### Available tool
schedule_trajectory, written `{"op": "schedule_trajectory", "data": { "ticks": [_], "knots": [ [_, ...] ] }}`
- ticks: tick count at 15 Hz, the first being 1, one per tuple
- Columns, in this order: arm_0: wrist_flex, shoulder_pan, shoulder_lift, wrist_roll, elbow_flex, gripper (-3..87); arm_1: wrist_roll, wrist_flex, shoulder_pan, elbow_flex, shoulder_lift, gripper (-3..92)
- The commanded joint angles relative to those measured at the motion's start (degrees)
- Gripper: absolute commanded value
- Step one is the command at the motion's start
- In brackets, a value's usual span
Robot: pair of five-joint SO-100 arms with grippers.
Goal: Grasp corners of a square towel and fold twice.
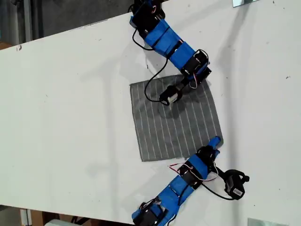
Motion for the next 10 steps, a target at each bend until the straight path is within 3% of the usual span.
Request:
{"op": "schedule_trajectory", "data": {
  "ticks": [1,2,3,4,6,7,10],
  "knots": [
    [-26.5,-1.5,5.9,-5.1,18.6,8.1,-0.5,0.5,0.9,-3.0,4.6,-0.1],
    [-35.2,-1.1,6.6,-7.6,24.9,0.8,-0.5,0.5,0.9,-3.0,4.6,-0.1],
    [-35.3,-0.7,7.4,-8.0,26.1,-0.1,-0.5,0.5,1.0,-3.0,4.5,-0.1],
    [-24.6,-0.6,9.2,-6.6,21.9,-0.1,-0.5,0.5,1.1,-3.2,4.4,-0.1],
    [19.3,-0.6,3.4,-2.5,-8.9,-0.1,-0.4,1.8,1.6,-4.8,4.9,-0.1],
    [35.5,-0.9,-3.1,-0.2,-25.8,-0.1,0.0,3.7,1.7,-6.5,5.4,-0.1],
    [45.0,-2.6,0.0,5.6,-29.6,-0.1,0.5,10.2,2.4,-11.6,8.0,-0.1]
  ]
}}
